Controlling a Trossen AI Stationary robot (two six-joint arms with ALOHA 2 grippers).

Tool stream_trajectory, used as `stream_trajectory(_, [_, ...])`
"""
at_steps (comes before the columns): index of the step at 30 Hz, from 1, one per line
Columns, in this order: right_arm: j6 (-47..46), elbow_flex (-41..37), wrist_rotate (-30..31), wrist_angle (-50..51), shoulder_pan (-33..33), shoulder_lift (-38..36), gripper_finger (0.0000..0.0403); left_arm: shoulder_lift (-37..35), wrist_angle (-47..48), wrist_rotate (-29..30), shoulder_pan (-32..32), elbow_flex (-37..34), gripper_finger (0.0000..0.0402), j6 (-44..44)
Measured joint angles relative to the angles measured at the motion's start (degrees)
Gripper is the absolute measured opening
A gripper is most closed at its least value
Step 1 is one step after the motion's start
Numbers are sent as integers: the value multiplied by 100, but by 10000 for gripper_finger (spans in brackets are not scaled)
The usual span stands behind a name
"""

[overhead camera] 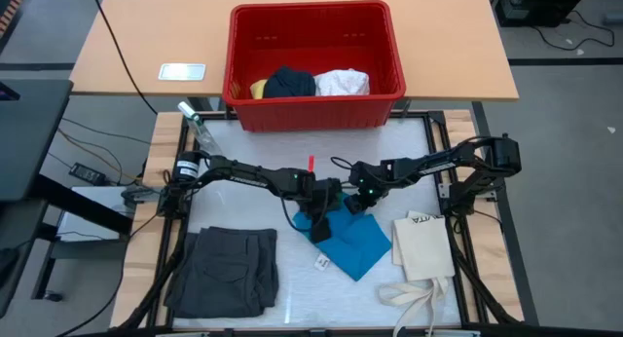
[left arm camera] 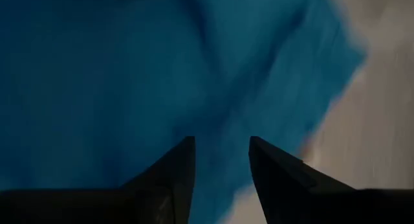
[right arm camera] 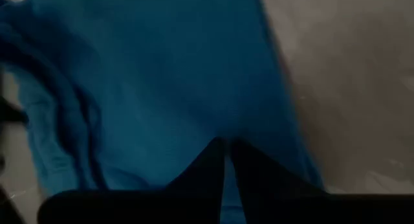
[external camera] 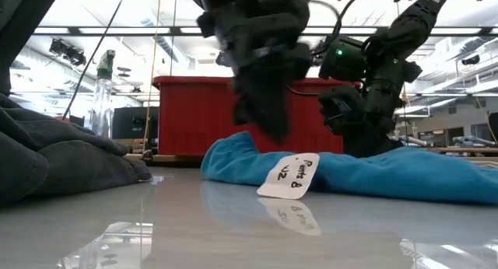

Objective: Fold laundry
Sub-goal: Fold the blue shorts

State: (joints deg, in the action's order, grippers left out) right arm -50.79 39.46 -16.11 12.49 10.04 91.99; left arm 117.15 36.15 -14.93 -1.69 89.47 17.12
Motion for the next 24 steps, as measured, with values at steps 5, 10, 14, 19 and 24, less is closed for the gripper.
stream_trajectory(5, [58,-26,727,529,293,-341,35,84,1042,-127,-51,-2,148,-52])
stream_trajectory(10, [154,-44,1270,1117,593,-771,32,-16,1908,151,-12,-3,148,-186])
stream_trajectory(14, [297,-44,1226,1198,641,-1099,33,-209,1795,398,99,-1,148,-219])
stream_trajectory(19, [387,-39,1208,1101,573,-1523,34,-331,556,448,303,12,148,-41])
stream_trajectory(24, [493,-37,1017,1049,574,-1518,27,-210,-1156,446,438,11,148,154])
